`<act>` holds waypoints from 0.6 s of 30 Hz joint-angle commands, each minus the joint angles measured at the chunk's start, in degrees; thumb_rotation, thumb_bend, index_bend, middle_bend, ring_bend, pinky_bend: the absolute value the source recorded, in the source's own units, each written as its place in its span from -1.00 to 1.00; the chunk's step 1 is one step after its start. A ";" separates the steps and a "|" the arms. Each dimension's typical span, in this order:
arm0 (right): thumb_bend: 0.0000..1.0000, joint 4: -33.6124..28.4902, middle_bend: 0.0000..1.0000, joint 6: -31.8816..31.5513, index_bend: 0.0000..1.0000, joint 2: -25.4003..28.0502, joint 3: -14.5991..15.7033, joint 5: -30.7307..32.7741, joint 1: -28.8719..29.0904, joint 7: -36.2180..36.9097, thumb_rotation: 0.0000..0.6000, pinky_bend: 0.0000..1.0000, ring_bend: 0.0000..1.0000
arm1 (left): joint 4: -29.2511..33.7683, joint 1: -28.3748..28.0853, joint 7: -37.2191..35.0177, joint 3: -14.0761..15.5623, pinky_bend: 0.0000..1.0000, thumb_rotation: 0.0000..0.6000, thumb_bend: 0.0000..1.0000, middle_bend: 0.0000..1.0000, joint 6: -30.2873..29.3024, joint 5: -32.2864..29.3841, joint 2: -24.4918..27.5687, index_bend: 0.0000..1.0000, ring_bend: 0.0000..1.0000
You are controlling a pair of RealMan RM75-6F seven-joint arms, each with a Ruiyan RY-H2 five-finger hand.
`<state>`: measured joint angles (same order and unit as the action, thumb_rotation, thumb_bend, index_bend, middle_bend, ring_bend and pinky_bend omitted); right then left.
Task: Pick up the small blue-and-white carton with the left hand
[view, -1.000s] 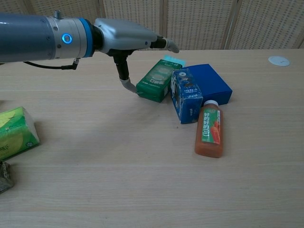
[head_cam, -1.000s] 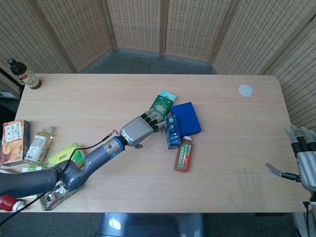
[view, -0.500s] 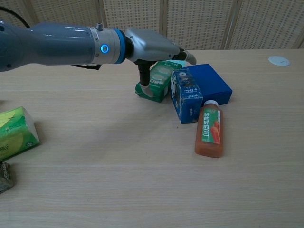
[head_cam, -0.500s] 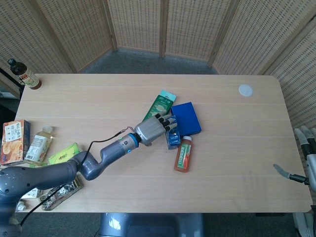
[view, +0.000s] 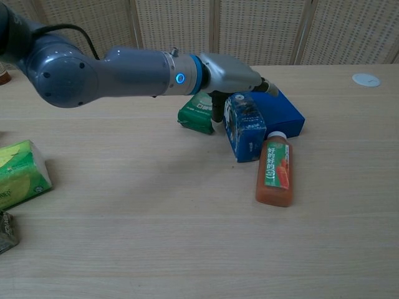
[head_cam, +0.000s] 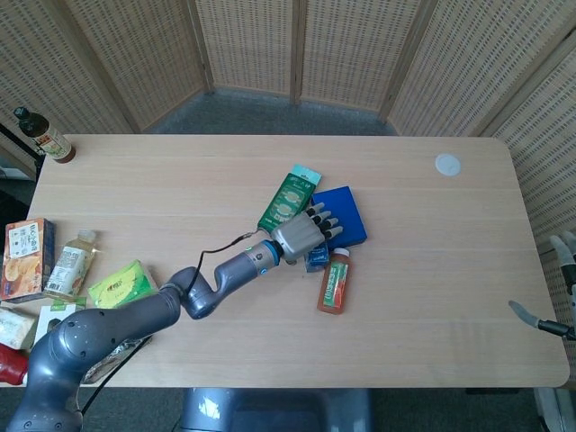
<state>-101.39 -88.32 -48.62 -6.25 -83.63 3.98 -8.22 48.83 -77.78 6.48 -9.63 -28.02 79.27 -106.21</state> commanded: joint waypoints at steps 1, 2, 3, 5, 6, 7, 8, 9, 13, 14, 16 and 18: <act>-0.65 0.11 -1.00 0.02 -1.00 -0.01 0.00 0.06 -0.08 0.17 -0.33 -1.00 -1.00 | -3.36 -1.84 -2.60 0.72 -1.00 1.00 -0.71 -1.00 1.38 1.80 -2.57 -0.83 -1.00; -0.65 0.14 -1.00 0.02 -1.00 0.01 0.01 0.07 -0.13 0.21 -0.33 -1.00 -1.00 | -4.39 -2.28 -3.23 0.99 -1.00 1.00 -0.71 -1.00 1.85 2.19 -3.25 -0.77 -1.00; -0.65 0.17 -1.00 0.03 -1.00 0.02 0.00 0.09 -0.15 0.28 -0.33 -1.00 -1.00 | -5.16 -2.59 -3.64 1.23 -1.00 1.00 -0.70 -1.00 2.17 2.51 -3.76 -0.69 -1.00; -0.65 0.25 -1.00 -0.02 -1.00 0.02 -0.02 0.08 -0.22 0.47 -0.33 -1.00 -1.00 | -6.82 -3.21 -4.54 1.78 -1.00 1.00 -0.70 -1.00 2.96 3.14 -4.91 -0.54 -1.00; -0.65 0.27 -1.00 -0.08 -1.00 0.03 -0.03 0.09 -0.26 0.57 -0.33 -1.00 -1.00 | -7.40 -3.42 -4.90 1.99 -1.00 1.00 -0.70 -1.00 3.12 3.41 -5.36 -0.46 -1.00; -0.64 0.27 -1.00 -0.15 -1.00 0.04 -0.04 0.06 -0.31 0.65 -0.33 -1.00 -1.00 | -8.02 -3.59 -5.12 2.25 -1.00 1.00 -0.70 -0.98 3.24 3.72 -5.77 -0.35 -1.00; -0.64 0.28 -1.00 -0.23 -1.00 0.08 -0.04 0.04 -0.38 0.78 -0.33 -1.00 -1.00 | -8.66 -3.80 -5.45 2.54 -1.00 1.00 -0.71 -0.93 3.66 3.94 -6.22 -0.24 -1.00; -0.64 0.30 -1.00 -0.33 -1.00 0.11 -0.03 0.02 -0.47 0.89 -0.34 -1.00 -1.00 | -8.98 -3.88 -5.71 2.70 -1.00 1.00 -0.71 -0.87 3.78 4.09 -6.47 -0.15 -1.00; -0.64 0.28 -1.00 -0.80 -1.00 0.26 0.00 -0.05 -0.86 1.29 -0.32 -1.00 -1.00 | -10.02 -3.81 -6.17 3.57 -1.00 1.00 -0.70 -0.46 3.75 4.83 -6.96 0.14 -0.79; -0.64 0.29 -1.00 -0.92 -1.00 0.28 -0.01 -0.07 -0.93 1.31 -0.32 -1.00 -1.00 | -10.15 -3.66 -6.27 3.76 -0.96 1.00 -0.69 -0.35 3.50 4.99 -7.00 0.19 -0.65; -0.65 0.16 -1.00 -1.17 -1.00 0.38 0.01 -0.18 -1.11 1.33 -0.33 -1.00 -1.00 | -10.64 -3.23 -6.21 4.21 -0.79 1.00 -0.66 -0.20 2.84 5.35 -7.08 0.27 -0.45; -0.65 0.04 -1.00 -1.35 -1.00 0.43 0.02 -0.36 -1.21 1.35 -0.34 -1.00 -1.00 | -11.27 -2.74 -5.99 4.63 -0.53 1.00 -0.64 -0.08 1.76 5.80 -7.20 0.34 -0.28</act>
<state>-101.34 -89.65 -48.20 -6.23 -83.97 2.79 -6.88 37.99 -80.87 0.36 -5.31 -25.66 84.75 -113.31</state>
